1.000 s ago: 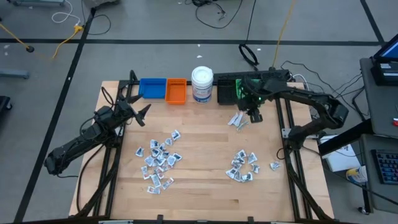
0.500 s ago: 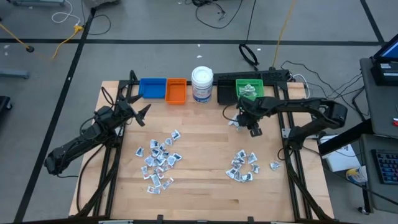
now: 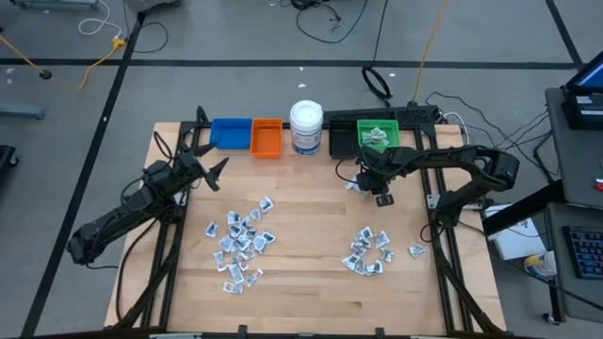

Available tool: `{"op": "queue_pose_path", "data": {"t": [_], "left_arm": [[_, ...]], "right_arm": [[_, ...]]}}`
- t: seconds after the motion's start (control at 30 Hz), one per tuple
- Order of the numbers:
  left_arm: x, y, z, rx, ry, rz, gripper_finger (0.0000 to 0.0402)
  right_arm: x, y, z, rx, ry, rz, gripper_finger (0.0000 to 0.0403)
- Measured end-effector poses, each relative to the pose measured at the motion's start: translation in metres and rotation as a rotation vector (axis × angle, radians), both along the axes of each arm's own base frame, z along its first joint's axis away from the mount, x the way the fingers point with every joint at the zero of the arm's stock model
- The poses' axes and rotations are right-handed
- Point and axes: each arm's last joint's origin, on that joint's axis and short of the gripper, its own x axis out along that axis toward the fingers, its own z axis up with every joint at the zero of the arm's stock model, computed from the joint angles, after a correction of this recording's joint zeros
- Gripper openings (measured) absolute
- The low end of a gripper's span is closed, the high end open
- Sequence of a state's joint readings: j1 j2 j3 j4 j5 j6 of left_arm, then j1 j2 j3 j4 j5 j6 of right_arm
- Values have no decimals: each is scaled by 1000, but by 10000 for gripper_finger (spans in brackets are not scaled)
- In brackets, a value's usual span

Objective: Pick & Place First Aid Supplies
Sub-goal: Put the bandage into the green bin

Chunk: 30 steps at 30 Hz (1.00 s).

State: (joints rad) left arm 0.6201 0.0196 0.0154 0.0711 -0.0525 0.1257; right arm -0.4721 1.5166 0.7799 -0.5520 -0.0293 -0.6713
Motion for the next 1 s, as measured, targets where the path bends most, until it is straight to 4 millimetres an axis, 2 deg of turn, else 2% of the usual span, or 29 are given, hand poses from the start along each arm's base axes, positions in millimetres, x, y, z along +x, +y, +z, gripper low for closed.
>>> {"op": "queue_pose_path", "data": {"t": [0.17,0.33,0.57,0.83,1.0], "left_arm": [[0,0,0,0,0,0,310],[0,0,0,0,0,0,310],[0,0,0,0,0,0,310],[0,0,0,0,0,0,310],[0,0,0,0,0,0,310]], "right_arm": [[-1,1,1,7,2,1,9],[-4,3,10,54,37,-35,6],[-5,1,48,111,88,-62,2],[-2,-11,87,114,84,-167,1],[-3,-25,97,39,59,-213,1]]}}
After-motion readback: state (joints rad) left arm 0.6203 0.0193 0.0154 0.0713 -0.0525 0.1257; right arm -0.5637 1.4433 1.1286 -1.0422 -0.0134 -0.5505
